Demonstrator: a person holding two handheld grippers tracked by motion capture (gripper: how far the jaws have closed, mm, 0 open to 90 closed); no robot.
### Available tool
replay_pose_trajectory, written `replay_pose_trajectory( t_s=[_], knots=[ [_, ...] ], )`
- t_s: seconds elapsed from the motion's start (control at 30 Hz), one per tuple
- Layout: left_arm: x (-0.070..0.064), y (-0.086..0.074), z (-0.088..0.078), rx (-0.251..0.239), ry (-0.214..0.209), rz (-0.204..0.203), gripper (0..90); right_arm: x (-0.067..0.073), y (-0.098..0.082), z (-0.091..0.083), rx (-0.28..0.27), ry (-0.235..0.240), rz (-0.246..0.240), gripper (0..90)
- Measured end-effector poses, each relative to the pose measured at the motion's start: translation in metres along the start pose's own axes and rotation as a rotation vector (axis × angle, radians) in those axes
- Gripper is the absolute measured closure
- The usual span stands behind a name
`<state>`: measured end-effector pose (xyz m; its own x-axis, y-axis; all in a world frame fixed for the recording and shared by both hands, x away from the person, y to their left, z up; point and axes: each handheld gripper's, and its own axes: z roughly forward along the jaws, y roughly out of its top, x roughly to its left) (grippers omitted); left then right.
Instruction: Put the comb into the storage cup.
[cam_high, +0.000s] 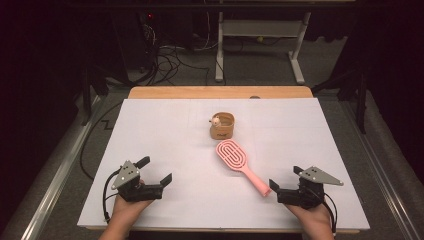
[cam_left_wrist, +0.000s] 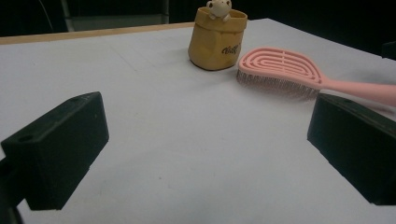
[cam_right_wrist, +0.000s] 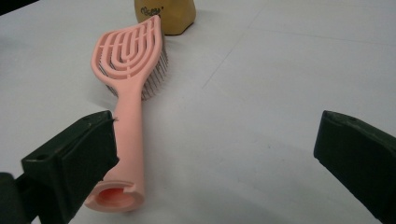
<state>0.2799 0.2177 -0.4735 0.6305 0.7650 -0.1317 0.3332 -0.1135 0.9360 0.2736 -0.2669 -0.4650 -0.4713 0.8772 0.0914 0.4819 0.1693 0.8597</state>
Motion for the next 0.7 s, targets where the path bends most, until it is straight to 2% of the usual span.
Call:
replay_pose_trajectory(
  t_s=[0.1, 0.3, 0.4, 0.5, 0.7],
  knots=[
    [0.0, 0.001, -0.001, -0.012, 0.01, -0.005, 0.0, -0.001, 0.001, -0.001, -0.005, 0.026, 0.002, 0.2],
    [0.001, 0.001, 0.0, -0.01, 0.016, 0.002, 0.0, 0.005, 0.003, 0.001, 0.007, 0.024, -0.033, 0.2],
    [0.001, 0.0, 0.0, -0.006, 0.017, 0.006, 0.0, 0.008, 0.006, 0.003, 0.01, 0.045, -0.038, 0.2],
    [0.0, 0.0, 0.0, -0.008, 0.012, 0.009, 0.0, 0.015, 0.015, 0.009, 0.024, 0.051, -0.081, 0.2],
    [-0.001, 0.001, -0.001, -0.017, 0.005, 0.014, 0.0, 0.026, 0.038, 0.019, 0.054, 0.04, -0.122, 0.2]
  ],
)
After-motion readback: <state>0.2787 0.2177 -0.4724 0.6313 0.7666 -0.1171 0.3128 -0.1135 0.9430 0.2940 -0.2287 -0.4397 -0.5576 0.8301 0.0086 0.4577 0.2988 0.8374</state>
